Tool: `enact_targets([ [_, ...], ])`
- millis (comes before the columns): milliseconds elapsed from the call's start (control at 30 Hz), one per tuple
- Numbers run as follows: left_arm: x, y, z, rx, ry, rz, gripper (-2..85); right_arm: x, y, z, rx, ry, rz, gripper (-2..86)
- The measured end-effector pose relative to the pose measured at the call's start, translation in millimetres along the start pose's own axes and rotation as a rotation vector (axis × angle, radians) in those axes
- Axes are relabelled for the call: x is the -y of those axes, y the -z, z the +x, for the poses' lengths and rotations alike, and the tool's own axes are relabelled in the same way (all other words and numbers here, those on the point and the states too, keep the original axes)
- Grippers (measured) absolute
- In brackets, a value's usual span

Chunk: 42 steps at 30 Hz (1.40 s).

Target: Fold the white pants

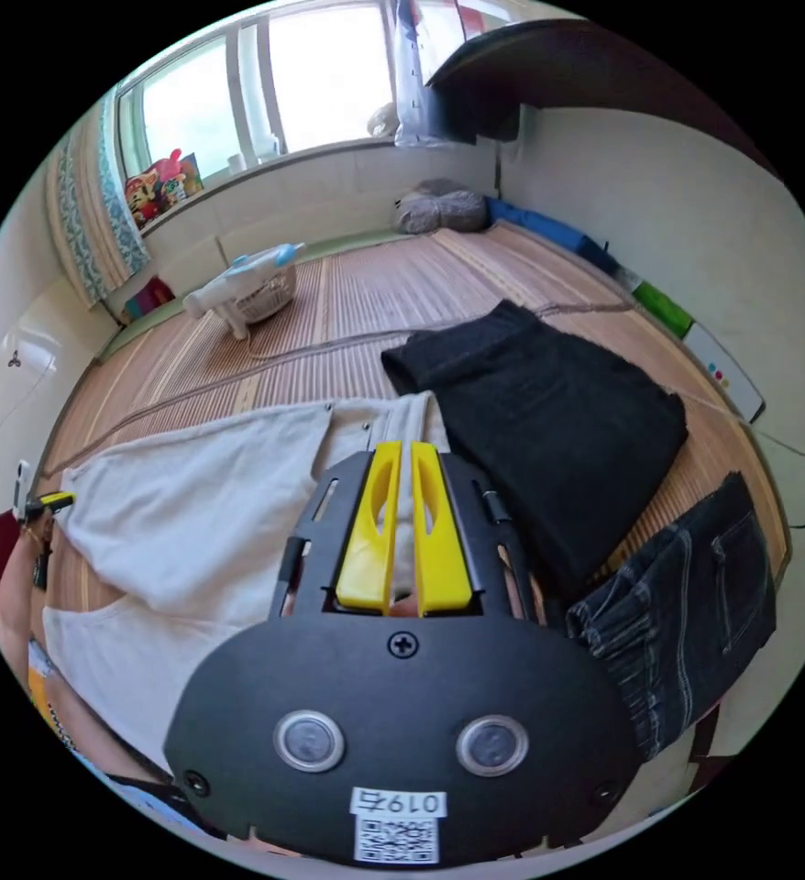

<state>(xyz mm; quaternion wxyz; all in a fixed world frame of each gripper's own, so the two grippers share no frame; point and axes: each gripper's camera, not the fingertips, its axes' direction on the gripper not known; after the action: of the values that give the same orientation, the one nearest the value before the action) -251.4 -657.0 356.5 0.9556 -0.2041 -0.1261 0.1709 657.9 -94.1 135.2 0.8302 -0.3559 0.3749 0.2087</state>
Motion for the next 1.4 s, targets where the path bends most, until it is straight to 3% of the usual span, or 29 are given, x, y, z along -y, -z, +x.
enact_targets([
  [133, 0, 0, -6, -0.036, 0.024, -0.01, 1.0, -27, -1, 14, 0.071, -0.026, -0.056, 7.0],
  [533, -7, 3, -6, -0.036, 0.017, -0.02, 1.3, -52, -46, 26, 0.242, -0.043, -0.215, 4.9],
  [767, -14, 4, -7, -0.039, 0.009, -0.036, 1.3, -74, -72, 61, 0.526, -0.135, -0.254, 0.7],
  [933, -23, 5, -6, -0.022, -0.002, -0.042, 1.3, -81, -53, 19, 0.335, -0.04, -0.189, -0.2],
  [1100, -35, 7, -8, -0.021, -0.003, -0.046, 1.3, -95, -82, -93, -0.144, 0.236, -0.274, -0.5],
  [1267, -50, 8, -14, -0.031, 0.007, -0.036, 1.1, -114, -108, -133, -0.289, 0.212, -0.274, 0.2],
  [1400, -72, 23, -33, -0.092, 0.071, 0.037, 0.9, -146, -74, -161, -0.283, 0.173, -0.086, 1.2],
])
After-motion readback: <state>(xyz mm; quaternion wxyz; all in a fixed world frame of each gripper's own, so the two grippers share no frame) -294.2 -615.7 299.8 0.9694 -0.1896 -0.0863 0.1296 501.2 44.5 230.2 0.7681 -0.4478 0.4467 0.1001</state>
